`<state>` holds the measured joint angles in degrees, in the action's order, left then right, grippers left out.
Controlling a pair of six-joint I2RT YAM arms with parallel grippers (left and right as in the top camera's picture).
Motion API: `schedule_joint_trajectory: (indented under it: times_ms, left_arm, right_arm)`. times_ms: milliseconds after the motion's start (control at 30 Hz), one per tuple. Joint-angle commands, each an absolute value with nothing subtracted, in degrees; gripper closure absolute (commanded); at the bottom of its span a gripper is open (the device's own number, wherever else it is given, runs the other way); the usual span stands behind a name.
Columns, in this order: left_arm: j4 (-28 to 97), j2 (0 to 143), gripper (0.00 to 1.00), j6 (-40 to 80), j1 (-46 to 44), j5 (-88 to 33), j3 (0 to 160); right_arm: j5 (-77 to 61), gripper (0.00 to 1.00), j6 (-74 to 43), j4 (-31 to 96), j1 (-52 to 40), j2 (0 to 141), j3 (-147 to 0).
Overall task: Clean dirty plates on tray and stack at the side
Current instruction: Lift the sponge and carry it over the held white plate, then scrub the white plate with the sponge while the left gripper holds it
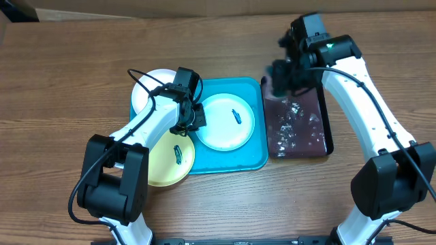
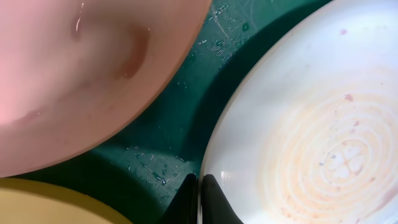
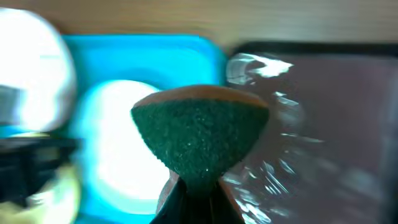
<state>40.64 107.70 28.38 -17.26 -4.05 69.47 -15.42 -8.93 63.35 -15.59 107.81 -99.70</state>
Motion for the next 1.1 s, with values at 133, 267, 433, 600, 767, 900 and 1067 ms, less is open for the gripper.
schedule_joint_trajectory:
  times_ms: [133, 267, 433, 600, 767, 900, 1067]
  left_arm:
    - [40.4, 108.5, 0.94, 28.3, -17.4, -4.5, 69.5]
    - [40.3, 108.5, 0.94, 28.3, -17.4, -4.5, 69.5]
    - [40.2, 108.5, 0.94, 28.3, -17.4, -4.6, 69.5]
    - [40.2, 108.5, 0.94, 28.3, -17.4, -4.5, 69.5]
    - [40.2, 108.5, 0.94, 28.3, -17.4, -4.5, 69.5]
    - [40.2, 108.5, 0.94, 28.3, -17.4, -4.5, 69.5]
    - [40.2, 108.5, 0.94, 28.3, -17.4, -4.5, 69.5]
  right_arm:
    - [-14.3, 0.96, -8.8, 59.5, -24.3, 106.8, -98.9]
    - [1.4, 0.96, -8.8, 58.3, -30.0, 107.1, -96.5]
    - [12.8, 0.96, -9.9, 56.3, -35.0, 109.7, -95.6]
    - [17.8, 0.96, -10.5, 55.1, -36.8, 114.4, -95.6]
    - [19.7, 0.96, -10.7, 54.8, -36.9, 119.8, -95.6]
    - [19.7, 0.96, -10.7, 54.0, -36.9, 122.2, -95.6]
    - [18.9, 0.96, -12.0, 53.6, -36.9, 123.9, -95.3]
